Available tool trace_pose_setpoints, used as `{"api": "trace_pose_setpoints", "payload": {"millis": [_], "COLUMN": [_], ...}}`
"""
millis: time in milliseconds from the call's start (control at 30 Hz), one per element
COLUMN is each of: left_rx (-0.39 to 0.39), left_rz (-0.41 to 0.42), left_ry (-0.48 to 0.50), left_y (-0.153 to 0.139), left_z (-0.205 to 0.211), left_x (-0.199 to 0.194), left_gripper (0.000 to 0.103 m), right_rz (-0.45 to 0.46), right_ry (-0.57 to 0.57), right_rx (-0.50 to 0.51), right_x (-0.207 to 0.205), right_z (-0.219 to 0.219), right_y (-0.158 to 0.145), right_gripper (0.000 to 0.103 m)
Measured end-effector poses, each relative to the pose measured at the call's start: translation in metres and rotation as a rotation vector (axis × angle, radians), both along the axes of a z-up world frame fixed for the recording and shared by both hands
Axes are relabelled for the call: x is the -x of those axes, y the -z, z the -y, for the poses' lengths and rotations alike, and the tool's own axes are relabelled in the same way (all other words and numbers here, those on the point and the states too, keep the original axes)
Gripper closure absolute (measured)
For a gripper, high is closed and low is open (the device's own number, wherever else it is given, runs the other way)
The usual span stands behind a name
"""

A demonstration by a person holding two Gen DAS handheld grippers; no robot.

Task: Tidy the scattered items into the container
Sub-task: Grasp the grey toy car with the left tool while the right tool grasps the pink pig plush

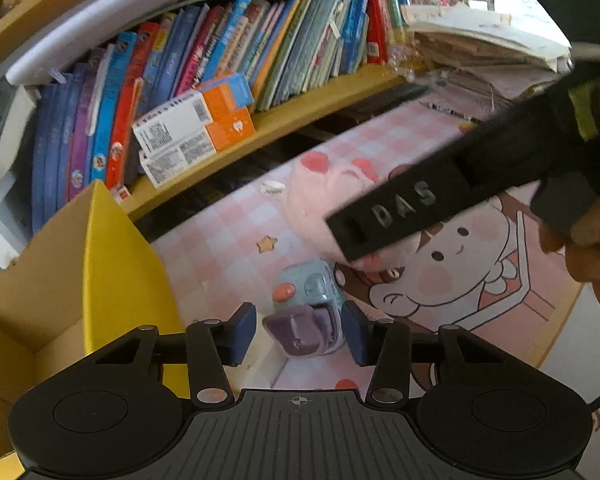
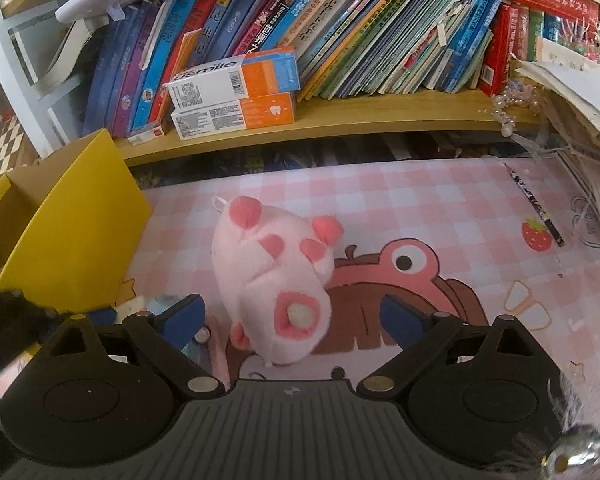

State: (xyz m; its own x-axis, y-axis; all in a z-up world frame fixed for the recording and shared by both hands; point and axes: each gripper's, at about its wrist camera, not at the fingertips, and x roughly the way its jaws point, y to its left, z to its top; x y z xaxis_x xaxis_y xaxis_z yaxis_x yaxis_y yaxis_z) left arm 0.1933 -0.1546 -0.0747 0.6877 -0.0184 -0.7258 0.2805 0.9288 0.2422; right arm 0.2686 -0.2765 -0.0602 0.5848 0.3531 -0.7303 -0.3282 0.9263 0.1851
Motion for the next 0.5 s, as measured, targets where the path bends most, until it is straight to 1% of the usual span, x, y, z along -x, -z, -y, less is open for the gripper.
{"api": "trace_pose_setpoints", "payload": {"millis": [167, 267, 500], "left_rx": [0.007, 0.018, 0.021], "left_rz": [-0.006, -0.010, -0.008], "left_ry": [-0.004, -0.008, -0.009], "left_y": [0.005, 0.007, 0.010], "left_z": [0.000, -0.001, 0.000], "left_x": [-0.007, -0.012, -0.020], "left_gripper": [0.057, 0.054, 0.053], "right_rz": [-0.017, -0.028, -0.057], "right_ry": [-0.011, -0.012, -0.010], "right_rx": [-0.012, -0.016, -0.023], "right_x": [-0.009, -0.014, -0.023], "right_z": [-0.007, -0.009, -0.011], "right_y": [0.005, 0.008, 0.015], "right_gripper": [0.008, 0.008, 0.010]}}
